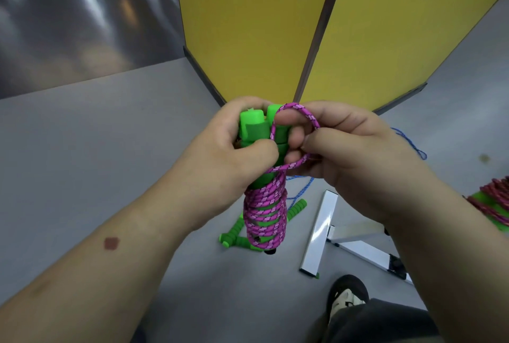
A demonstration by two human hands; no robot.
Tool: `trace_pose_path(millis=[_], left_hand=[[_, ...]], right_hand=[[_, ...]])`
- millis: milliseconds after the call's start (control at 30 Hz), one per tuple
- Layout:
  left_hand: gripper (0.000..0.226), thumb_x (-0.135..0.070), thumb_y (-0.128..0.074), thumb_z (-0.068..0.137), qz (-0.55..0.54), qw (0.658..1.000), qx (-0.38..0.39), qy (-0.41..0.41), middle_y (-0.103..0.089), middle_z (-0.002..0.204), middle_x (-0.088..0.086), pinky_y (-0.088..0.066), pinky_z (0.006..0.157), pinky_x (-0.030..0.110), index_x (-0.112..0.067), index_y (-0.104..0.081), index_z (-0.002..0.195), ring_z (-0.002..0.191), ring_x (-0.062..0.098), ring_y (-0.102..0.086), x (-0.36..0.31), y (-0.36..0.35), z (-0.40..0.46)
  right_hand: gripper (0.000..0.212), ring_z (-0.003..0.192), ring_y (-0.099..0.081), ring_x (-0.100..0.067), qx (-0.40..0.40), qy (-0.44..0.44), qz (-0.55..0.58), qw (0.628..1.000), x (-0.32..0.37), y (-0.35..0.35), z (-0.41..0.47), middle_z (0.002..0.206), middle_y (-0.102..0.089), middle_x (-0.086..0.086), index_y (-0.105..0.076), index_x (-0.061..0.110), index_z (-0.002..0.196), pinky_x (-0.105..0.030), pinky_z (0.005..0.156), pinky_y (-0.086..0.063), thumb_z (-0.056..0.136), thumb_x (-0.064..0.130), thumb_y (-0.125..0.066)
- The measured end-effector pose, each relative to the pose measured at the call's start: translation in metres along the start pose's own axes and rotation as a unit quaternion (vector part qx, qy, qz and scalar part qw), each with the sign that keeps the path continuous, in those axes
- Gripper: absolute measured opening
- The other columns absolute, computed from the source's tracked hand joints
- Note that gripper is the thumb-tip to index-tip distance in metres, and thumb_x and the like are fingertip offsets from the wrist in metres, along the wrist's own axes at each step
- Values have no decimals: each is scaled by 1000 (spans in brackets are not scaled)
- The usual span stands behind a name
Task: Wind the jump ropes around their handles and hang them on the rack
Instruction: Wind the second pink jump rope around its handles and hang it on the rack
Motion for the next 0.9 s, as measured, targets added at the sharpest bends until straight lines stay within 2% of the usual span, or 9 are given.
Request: trace_pose_path(millis=[100,200,300,433,567,633,767,800,900], left_hand=[[32,-26,-62,70,44,999,0,28,-62,80,-3,-47,68,40,-40,-63,99,73,13,-57,3,4,1],[34,-36,-58,63,105,994,7,31,-54,71,-3,-40,60,40,-37,-58,97,64,15,-47,3,5,-2],[24,-28,-55,73,163,986,36,14,-48,66,0,-40,56,44,-34,-54,96,60,14,-43,0,-4,-8],[21,-21,-52,71,84,995,45,-40,-37,65,5,-27,50,37,-20,-50,92,58,14,-35,-11,-13,-15],[18,-8,-52,73,40,996,11,-79,-34,68,16,-25,50,37,-8,-46,90,58,16,-33,-17,-9,-14],[16,-5,-53,74,-10,997,-10,-77,-33,70,22,-26,49,42,-8,-46,89,59,25,-33,-13,-7,-13],[29,-28,-68,76,-97,992,-54,-61,-43,80,41,-41,52,63,-13,-47,88,67,61,-49,-4,-7,-12],[35,-34,-72,76,-99,991,-69,-55,-44,79,39,-42,53,62,-13,-46,88,65,57,-49,-2,-7,-11],[42,-43,-80,71,-98,987,-123,-44,-47,78,16,-43,54,43,-21,-49,88,66,27,-47,3,-5,-8]], right_hand=[[37,62,-68,-17,-22,-21,13,999,-1,0,0,73,-69,-4,-75,10,89,-42,70,-63,92,-15,-47],[27,58,-70,-16,-55,-20,11,998,1,5,2,70,-71,-6,-74,11,83,-38,67,-62,89,-10,-59],[15,52,-65,-13,-78,-12,1,997,4,12,4,67,-71,-4,-75,13,85,-33,60,-58,77,0,-73],[15,49,-54,-12,-81,-66,39,994,-6,11,6,63,-64,-2,-71,14,82,-29,55,-56,68,10,-74],[21,42,-42,-8,-52,-152,94,982,-17,1,2,64,-59,-1,-65,14,80,-23,47,-49,86,-7,-64],[28,40,-40,-7,-42,-175,112,977,-18,-1,1,58,-57,1,-60,14,78,-22,46,-49,90,-11,-56],[33,40,-41,-7,-24,-179,91,979,-14,-3,0,51,-55,-1,-63,9,76,-25,49,-54,92,-15,-47],[33,41,-43,-8,-24,-173,70,982,-12,-2,0,52,-57,-1,-65,7,80,-27,52,-57,93,-15,-45],[37,54,-59,-16,-40,-147,19,988,-6,0,-2,64,-67,-4,-70,2,93,-30,57,-60,94,-16,-38]])
Point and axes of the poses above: each hand's wrist, its own z-axis towards the middle knuckle, its own y-axis out of the back of the hand, x = y × z, the point moved 5 cm from there along z, towards the middle knuckle
